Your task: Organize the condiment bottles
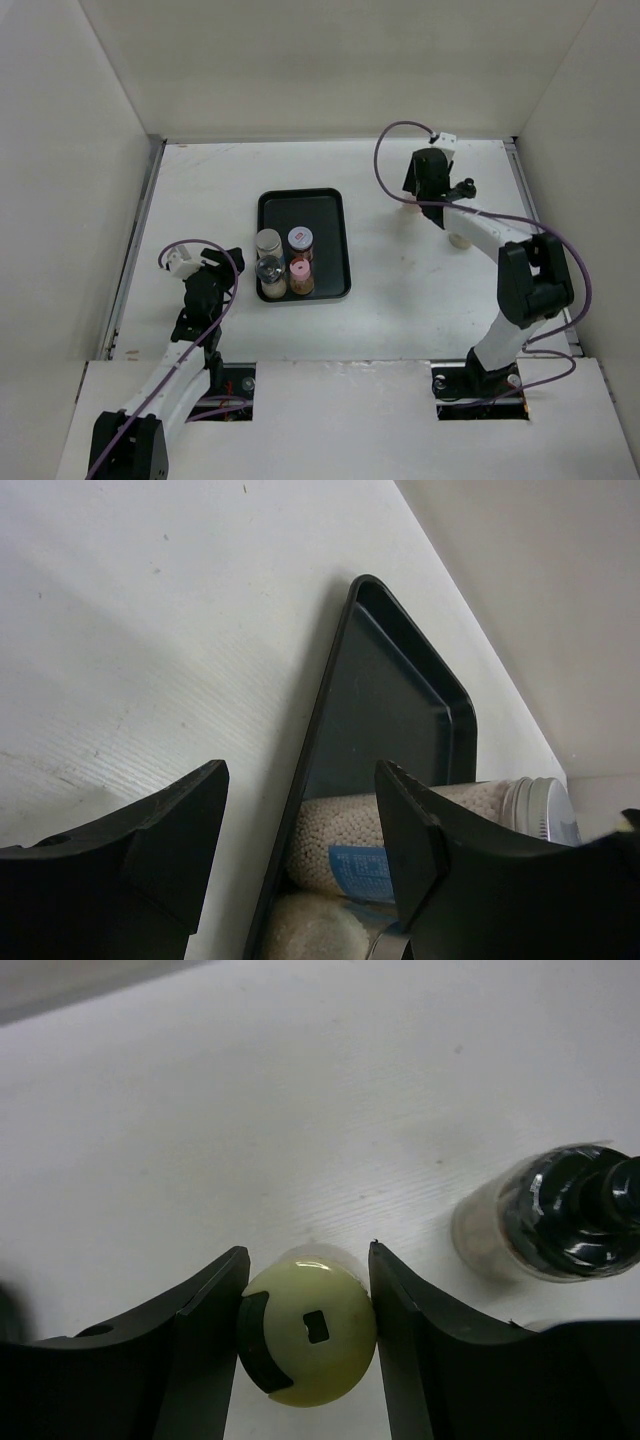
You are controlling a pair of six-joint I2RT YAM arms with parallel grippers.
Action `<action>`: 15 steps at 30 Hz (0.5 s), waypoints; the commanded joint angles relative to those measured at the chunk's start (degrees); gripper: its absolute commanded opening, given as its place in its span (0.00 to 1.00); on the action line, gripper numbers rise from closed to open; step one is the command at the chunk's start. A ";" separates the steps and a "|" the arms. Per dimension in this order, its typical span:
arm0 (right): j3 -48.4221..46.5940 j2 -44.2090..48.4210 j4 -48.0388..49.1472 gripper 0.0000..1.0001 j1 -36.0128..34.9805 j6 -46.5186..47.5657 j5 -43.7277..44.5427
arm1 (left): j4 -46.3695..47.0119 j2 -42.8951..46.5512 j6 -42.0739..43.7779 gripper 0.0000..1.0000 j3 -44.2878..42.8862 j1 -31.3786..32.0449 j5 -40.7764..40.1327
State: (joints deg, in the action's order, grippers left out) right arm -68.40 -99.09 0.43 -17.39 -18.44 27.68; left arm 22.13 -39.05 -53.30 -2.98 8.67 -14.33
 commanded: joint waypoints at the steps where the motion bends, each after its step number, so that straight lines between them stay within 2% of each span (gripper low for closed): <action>1: -1.82 7.24 4.14 0.39 -6.72 0.77 -0.78 | 3.09 -0.50 0.56 0.59 -0.53 0.16 0.09; 8: -12.08 -1.53 5.38 0.39 -18.50 0.95 -6.32 | 3.09 -0.77 0.56 0.59 -0.53 0.17 0.44; 15: -26.24 -13.84 4.24 0.39 -25.10 4.02 -8.25 | 2.74 0.11 0.48 0.59 -0.27 -0.36 1.05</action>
State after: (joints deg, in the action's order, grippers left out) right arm -88.92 -110.28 2.94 -41.28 -16.19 20.80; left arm 22.17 -39.48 -53.30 -2.98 8.64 -14.09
